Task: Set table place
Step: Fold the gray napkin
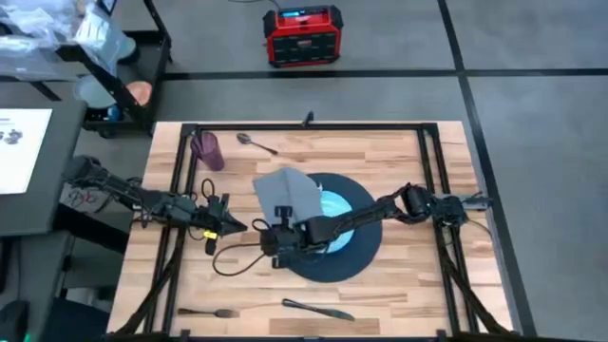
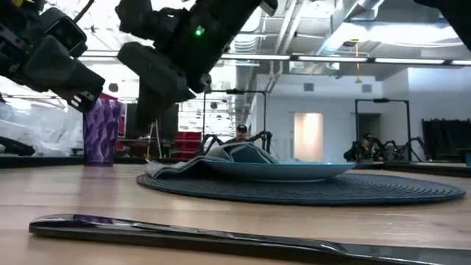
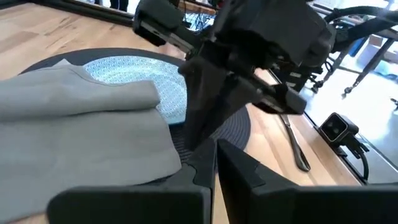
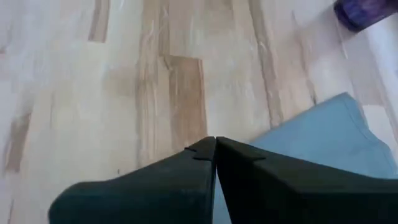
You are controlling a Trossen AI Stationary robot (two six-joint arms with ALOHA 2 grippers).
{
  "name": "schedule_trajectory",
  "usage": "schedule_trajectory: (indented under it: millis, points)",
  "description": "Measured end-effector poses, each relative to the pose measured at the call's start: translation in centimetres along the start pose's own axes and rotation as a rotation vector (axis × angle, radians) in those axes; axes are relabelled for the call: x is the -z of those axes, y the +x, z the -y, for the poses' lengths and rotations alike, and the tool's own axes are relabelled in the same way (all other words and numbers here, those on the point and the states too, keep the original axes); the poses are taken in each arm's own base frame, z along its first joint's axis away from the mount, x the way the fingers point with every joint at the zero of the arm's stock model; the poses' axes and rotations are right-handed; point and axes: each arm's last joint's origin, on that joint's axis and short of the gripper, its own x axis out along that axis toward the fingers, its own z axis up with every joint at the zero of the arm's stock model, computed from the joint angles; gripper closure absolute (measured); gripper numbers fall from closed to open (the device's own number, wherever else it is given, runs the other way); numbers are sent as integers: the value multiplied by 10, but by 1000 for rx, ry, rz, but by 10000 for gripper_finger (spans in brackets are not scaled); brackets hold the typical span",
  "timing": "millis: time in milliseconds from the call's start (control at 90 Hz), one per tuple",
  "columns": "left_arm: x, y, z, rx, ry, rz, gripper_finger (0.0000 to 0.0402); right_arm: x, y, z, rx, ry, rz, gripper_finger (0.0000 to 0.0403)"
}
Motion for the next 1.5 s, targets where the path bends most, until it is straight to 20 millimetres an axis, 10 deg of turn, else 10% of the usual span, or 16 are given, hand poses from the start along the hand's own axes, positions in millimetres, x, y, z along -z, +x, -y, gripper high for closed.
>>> schedule_trajectory:
  millis: [633, 1500]
  points:
    - [2, 0, -1, -7, -1, -20, 401, 8, 2, 7, -77, -41, -96, 303]
    - [3, 0, -1, -9, -3, -35, 401, 37, 37, -9, 9, -163, -190, 301]
